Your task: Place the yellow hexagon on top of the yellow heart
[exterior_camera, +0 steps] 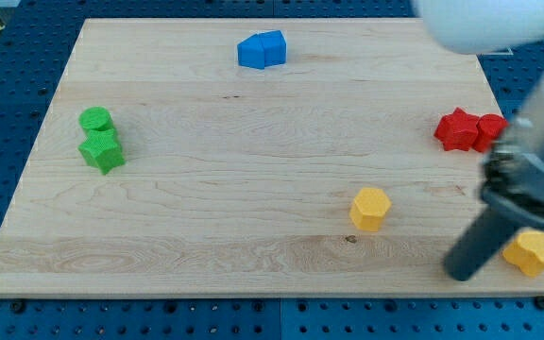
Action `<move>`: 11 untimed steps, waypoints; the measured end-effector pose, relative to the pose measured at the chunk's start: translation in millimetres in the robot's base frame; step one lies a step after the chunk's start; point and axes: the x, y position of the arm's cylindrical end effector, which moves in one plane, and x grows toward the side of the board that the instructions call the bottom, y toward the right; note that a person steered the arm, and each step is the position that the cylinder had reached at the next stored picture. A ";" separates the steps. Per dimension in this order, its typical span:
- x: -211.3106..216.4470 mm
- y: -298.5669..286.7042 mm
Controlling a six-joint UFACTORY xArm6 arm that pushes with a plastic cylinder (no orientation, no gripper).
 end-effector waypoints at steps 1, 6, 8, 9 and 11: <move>-2.4 -90.1; -46.3 -17.7; -87.3 -28.9; -66.3 15.8; -59.9 41.9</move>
